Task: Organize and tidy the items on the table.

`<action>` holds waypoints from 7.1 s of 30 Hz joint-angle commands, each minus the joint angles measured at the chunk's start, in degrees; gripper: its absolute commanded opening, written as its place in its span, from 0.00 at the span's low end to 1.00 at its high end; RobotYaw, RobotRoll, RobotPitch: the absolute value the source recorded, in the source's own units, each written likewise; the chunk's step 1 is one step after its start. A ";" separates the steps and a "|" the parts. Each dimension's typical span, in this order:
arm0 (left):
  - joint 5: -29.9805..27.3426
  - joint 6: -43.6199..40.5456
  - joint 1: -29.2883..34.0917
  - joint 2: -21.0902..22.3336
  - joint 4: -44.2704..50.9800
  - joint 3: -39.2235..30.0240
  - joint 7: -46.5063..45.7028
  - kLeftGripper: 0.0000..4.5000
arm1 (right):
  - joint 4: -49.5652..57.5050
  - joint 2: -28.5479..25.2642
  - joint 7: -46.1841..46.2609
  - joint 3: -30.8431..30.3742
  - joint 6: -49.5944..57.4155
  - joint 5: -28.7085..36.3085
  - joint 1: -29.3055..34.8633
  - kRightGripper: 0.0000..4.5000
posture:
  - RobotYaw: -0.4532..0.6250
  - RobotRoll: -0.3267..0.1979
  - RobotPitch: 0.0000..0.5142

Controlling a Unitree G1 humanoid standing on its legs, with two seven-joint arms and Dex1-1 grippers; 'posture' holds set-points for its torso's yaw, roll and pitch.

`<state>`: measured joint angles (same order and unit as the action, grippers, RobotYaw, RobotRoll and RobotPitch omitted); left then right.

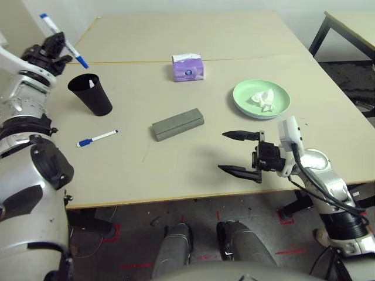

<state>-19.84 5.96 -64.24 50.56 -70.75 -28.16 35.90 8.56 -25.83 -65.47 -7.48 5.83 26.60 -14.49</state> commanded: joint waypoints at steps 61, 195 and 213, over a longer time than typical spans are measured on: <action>8.00 -10.89 6.31 12.21 8.87 19.94 55.70 0.99 | -0.45 0.17 1.16 -0.96 0.18 0.57 -0.59 1.00 | 0.37 0.62 0.27; 47.52 5.92 3.64 2.71 -6.33 47.34 34.20 0.41 | 7.35 0.49 5.75 -2.03 4.14 0.70 2.27 1.00 | 0.29 0.62 0.29; 37.14 0.73 0.81 0.97 -5.51 38.06 44.53 0.01 | 6.48 0.53 5.56 -2.31 3.73 0.36 1.95 1.00 | 0.30 0.62 0.29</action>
<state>20.80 8.68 -62.07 52.17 -76.41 12.80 76.92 15.07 -25.14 -59.77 -9.66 9.51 26.96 -12.44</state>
